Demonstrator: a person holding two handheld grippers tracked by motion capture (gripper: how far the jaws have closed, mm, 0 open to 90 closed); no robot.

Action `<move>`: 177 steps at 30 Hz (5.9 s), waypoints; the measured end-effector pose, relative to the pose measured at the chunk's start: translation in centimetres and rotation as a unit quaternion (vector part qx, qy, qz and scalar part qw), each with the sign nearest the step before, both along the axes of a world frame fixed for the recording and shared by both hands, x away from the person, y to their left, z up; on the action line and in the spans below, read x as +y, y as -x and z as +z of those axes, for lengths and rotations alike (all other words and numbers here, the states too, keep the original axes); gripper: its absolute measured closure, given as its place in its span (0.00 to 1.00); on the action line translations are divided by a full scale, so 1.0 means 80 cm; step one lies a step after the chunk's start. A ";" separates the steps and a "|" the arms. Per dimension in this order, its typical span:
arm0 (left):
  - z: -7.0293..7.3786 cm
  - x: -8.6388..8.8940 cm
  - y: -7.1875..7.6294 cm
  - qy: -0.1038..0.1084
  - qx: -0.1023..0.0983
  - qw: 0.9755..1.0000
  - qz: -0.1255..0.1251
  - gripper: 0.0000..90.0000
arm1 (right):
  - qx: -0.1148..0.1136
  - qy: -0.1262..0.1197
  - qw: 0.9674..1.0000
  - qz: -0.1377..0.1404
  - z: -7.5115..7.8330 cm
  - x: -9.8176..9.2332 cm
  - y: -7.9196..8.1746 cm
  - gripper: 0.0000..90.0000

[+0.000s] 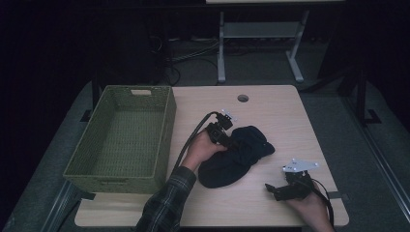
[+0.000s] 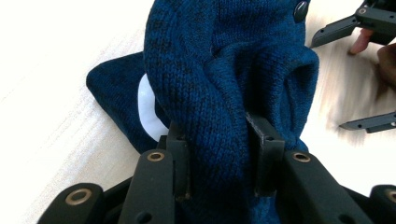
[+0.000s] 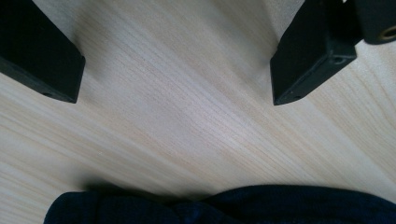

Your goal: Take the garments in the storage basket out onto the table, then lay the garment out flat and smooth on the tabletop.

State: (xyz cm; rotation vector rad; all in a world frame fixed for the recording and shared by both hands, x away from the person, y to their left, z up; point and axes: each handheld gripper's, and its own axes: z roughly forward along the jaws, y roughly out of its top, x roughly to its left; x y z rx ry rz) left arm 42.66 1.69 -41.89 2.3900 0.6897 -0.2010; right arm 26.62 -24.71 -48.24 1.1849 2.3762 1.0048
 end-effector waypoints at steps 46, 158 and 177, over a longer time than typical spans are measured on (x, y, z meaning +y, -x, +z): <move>0.022 0.058 0.123 0.028 -0.066 0.997 0.004 1.00 | 0.000 0.000 1.000 0.000 0.000 0.000 0.000 0.03; -0.044 0.064 0.162 -0.028 -0.053 0.998 -0.036 0.99 | -0.031 -0.059 0.988 0.141 0.101 0.054 -0.081 0.87; -0.042 0.061 0.165 -0.037 -0.060 0.997 -0.036 1.00 | -0.057 -0.036 0.990 0.121 0.151 0.072 -0.139 0.88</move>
